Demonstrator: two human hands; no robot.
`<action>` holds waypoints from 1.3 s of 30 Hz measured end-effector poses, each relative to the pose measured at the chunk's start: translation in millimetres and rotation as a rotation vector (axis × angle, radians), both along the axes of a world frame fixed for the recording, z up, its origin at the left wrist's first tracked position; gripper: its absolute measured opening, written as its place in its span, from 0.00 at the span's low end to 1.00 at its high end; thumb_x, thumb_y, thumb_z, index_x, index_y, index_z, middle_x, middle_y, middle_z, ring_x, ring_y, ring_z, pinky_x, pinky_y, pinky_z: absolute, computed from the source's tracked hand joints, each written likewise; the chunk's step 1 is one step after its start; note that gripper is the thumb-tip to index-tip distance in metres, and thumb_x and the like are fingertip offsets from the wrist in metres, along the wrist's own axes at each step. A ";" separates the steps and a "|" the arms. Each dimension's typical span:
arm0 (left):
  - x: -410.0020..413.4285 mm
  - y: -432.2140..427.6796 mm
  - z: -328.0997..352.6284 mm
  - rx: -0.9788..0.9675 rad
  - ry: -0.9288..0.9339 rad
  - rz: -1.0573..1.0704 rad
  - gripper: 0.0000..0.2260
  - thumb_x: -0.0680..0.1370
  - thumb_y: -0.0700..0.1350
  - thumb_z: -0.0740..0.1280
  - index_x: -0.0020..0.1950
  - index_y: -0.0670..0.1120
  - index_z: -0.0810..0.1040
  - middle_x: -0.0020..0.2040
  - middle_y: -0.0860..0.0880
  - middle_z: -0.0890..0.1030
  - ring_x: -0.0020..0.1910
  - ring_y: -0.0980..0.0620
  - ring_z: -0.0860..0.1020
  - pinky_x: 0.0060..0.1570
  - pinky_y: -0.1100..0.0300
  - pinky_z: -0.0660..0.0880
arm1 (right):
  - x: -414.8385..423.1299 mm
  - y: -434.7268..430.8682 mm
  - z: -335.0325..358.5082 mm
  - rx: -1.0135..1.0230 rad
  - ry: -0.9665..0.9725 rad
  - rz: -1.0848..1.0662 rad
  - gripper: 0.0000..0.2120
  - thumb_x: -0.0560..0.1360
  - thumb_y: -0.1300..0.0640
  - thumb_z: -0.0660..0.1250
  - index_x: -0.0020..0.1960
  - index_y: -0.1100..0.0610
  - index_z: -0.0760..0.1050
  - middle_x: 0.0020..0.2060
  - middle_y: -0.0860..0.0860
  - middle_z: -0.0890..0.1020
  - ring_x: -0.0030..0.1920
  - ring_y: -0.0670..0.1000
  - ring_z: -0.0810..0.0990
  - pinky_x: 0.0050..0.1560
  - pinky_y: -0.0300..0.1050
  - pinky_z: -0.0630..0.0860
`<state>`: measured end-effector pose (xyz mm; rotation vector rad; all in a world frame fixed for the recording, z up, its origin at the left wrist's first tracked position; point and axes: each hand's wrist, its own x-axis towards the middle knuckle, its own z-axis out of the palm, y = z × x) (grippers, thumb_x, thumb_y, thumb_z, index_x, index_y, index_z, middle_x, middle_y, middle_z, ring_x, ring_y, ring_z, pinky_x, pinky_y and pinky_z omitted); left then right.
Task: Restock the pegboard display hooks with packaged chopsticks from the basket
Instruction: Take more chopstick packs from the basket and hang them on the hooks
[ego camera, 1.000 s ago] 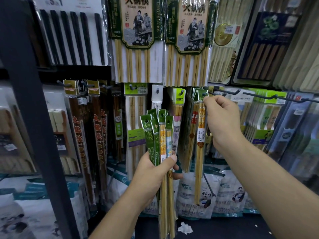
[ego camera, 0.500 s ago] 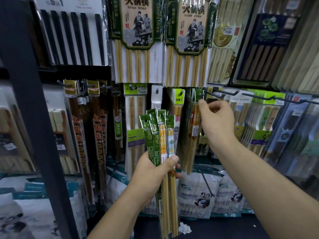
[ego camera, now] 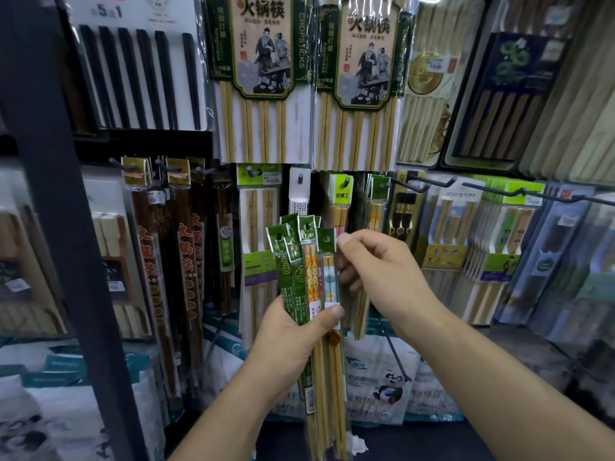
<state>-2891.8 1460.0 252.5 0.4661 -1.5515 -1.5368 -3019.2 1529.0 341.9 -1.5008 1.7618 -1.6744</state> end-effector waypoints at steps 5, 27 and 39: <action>-1.2 -1.4 -1.7 -0.028 -0.010 -0.002 0.14 0.69 0.58 0.77 0.53 0.60 0.84 0.50 0.50 0.88 0.50 0.49 0.86 0.53 0.43 0.84 | 1.6 -1.0 -4.2 -0.009 0.038 -0.032 0.06 0.80 0.57 0.70 0.44 0.52 0.81 0.38 0.52 0.82 0.36 0.44 0.78 0.39 0.34 0.78; 1.1 -3.0 -1.7 0.122 0.070 -0.049 0.05 0.79 0.39 0.73 0.53 0.47 0.84 0.41 0.47 0.82 0.41 0.46 0.82 0.40 0.53 0.84 | -37.8 -19.1 36.4 -0.254 -0.234 -0.276 0.12 0.81 0.55 0.67 0.39 0.54 0.78 0.34 0.55 0.76 0.36 0.50 0.73 0.50 0.45 0.75; 1.8 -1.1 0.0 0.131 0.071 -0.045 0.07 0.79 0.37 0.72 0.56 0.43 0.82 0.40 0.49 0.81 0.40 0.49 0.82 0.41 0.51 0.84 | -44.5 -27.3 32.6 -0.241 -0.200 -0.331 0.11 0.80 0.55 0.68 0.40 0.57 0.77 0.35 0.55 0.73 0.35 0.50 0.71 0.41 0.40 0.73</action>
